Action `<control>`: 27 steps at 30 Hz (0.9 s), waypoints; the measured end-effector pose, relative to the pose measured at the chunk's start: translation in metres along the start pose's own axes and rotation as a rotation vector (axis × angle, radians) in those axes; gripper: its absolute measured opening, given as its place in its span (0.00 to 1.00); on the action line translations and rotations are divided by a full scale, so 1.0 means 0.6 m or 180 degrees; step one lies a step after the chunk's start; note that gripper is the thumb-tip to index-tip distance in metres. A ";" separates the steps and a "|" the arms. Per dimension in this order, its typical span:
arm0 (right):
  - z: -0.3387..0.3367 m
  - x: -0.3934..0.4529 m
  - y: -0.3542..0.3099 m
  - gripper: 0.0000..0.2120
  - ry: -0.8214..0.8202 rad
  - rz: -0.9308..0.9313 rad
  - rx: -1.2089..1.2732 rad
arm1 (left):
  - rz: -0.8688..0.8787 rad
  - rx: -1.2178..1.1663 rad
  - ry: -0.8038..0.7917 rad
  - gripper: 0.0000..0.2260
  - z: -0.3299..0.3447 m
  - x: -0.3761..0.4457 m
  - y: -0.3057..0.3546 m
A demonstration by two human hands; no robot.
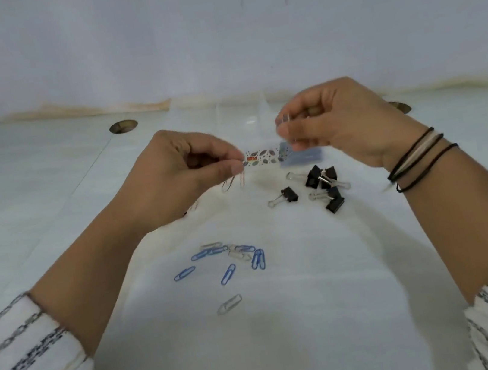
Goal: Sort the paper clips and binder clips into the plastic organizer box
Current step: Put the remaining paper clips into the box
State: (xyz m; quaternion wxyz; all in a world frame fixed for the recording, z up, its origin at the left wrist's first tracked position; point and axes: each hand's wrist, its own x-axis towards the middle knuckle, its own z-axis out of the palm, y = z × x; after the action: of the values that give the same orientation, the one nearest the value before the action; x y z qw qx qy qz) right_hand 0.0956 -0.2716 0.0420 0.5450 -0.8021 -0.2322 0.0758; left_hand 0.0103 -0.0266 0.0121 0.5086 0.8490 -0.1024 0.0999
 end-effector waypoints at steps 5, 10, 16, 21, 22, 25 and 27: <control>-0.052 0.069 0.001 0.04 0.0978 -0.0028 -0.0073 | 0.0266 0.0188 0.0434 0.03 0.042 0.123 0.052; -0.057 0.106 0.016 0.06 0.1036 0.0106 -0.1488 | 0.0246 0.0674 0.0532 0.07 0.100 0.223 0.055; -0.057 0.088 -0.004 0.13 0.0957 -0.0037 -0.2130 | 0.0259 0.0972 0.0707 0.11 0.079 0.179 0.040; -0.024 0.029 -0.058 0.13 -0.0162 -0.0088 -0.2256 | 0.0172 0.1151 0.0056 0.01 0.029 0.078 0.037; -0.010 0.021 -0.056 0.14 -0.0418 -0.0102 -0.2532 | 0.0067 0.1284 -0.0301 0.02 0.016 0.061 0.034; 0.035 0.016 -0.021 0.15 -0.0713 -0.0134 -0.3161 | -0.0381 0.1412 -0.1386 0.07 -0.015 0.020 0.010; 0.056 0.021 0.008 0.11 -0.0815 -0.0051 -0.3422 | -0.0579 0.1299 -0.1678 0.10 -0.024 0.000 -0.011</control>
State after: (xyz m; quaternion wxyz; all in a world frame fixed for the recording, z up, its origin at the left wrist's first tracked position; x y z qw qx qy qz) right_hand 0.0953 -0.2393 0.0258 0.0266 -0.9500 -0.3087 0.0394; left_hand 0.0112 -0.0109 0.0130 0.2912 0.9355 -0.1321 -0.1502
